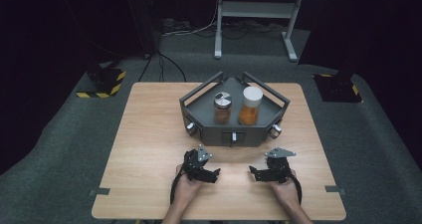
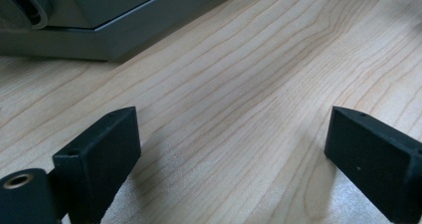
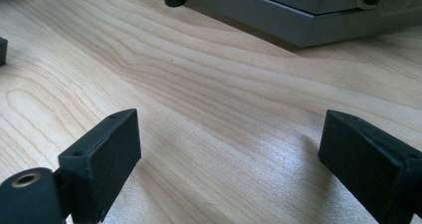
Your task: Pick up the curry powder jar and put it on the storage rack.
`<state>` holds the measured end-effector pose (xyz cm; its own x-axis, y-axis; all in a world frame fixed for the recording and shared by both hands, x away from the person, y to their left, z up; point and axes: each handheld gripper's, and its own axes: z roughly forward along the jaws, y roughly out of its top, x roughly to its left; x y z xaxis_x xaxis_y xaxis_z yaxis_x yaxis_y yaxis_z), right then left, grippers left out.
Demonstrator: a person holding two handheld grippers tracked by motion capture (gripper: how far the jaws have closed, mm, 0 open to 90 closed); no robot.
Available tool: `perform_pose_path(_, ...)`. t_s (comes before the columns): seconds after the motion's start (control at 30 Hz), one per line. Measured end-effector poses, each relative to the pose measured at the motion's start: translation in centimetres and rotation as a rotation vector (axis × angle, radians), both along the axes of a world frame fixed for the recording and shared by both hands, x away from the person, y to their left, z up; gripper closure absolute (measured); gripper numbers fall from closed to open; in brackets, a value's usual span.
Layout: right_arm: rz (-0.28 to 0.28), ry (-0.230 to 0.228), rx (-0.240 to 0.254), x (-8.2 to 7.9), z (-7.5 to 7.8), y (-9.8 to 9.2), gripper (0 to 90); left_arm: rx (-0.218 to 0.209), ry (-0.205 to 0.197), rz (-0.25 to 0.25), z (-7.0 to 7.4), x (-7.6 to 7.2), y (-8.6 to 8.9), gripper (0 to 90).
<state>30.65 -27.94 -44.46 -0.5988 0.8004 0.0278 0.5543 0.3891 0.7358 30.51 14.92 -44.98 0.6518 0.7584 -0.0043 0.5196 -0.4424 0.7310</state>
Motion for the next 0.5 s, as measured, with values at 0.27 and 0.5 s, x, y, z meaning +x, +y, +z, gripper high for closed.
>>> perform_pose_path(0.27, 0.014, -0.010, -0.047, -0.10, 0.15, 0.79, 6.8, 0.001, -0.001, 0.001, 0.00, -0.02, -0.02, 7.5)
perform_pose_path(0.5, 0.014, -0.010, -0.047, -0.11, 0.14, 0.79, 6.8, 0.001, -0.001, 0.001, 0.00, -0.03, -0.03, 7.5)
